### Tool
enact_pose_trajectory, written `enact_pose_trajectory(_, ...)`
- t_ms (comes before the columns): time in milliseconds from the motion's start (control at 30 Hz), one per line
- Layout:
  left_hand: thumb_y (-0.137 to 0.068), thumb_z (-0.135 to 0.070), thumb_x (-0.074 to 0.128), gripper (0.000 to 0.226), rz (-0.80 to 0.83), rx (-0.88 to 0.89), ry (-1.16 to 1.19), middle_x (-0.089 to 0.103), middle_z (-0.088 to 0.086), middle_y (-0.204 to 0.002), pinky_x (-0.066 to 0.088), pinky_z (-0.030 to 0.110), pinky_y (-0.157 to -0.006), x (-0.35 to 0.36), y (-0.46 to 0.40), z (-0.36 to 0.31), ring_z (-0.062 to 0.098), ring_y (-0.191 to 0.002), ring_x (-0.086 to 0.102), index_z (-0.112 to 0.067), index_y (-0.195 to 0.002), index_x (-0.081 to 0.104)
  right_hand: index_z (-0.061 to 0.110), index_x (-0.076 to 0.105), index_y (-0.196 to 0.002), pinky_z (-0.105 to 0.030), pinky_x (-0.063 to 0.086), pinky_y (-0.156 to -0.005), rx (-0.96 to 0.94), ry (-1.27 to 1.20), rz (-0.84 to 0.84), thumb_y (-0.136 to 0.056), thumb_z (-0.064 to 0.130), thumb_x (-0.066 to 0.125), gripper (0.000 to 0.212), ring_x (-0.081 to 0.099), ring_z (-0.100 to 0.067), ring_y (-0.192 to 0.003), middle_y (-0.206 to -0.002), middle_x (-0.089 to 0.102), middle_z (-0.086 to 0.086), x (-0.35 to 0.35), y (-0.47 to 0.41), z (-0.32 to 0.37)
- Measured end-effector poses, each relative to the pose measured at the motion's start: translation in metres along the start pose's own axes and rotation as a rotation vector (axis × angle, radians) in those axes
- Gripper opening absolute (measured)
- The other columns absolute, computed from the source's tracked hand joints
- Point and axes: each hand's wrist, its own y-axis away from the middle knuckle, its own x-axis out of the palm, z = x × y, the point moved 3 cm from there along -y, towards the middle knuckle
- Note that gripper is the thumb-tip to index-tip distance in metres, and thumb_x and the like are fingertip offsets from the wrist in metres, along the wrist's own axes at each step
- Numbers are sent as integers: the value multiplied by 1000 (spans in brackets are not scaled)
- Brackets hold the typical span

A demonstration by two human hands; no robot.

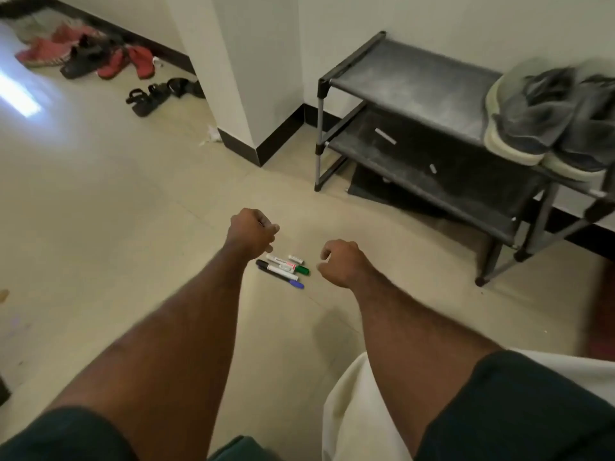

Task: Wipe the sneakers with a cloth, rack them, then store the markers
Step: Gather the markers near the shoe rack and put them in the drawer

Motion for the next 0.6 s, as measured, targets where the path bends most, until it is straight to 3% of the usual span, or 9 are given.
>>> enact_pose_trajectory(167,-88,-14,73,18,-29,-203,232,74,13,-76,39,19,-36,42,-29,50,23,-52,68,-10,-79,59,24,65,-110,-36,53,-90,-10,49,16,-87,24,64,23,61,-26,-103,-120,60,-6,36,-53,-2)
enact_pose_trajectory(300,-93,-12,66,10,-40,-348,342,75,10,-80,45,22,-42,72,-49,92,18,-54,69,-3,-96,65,24,66,-101,-39,56,-87,-38,92,18,-89,17,60,15,62,-27,-96,-113,62,-6,68,-87,-5)
enact_pose_trajectory(500,-93,-17,68,14,-80,-578,398,73,9,-83,56,33,-58,125,-54,166,22,-64,73,-5,-100,66,19,65,-108,-37,55,-83,-64,154,21,-91,10,55,21,61,-27,-95,-111,62,-7,110,-132,-14)
enact_pose_trajectory(600,-90,-21,72,19,-99,-619,411,73,9,-82,53,29,-52,148,-56,186,22,-65,73,-5,-96,66,18,62,-113,-38,54,-82,-92,172,26,-91,8,56,25,60,-27,-98,-112,62,-8,126,-153,-11)
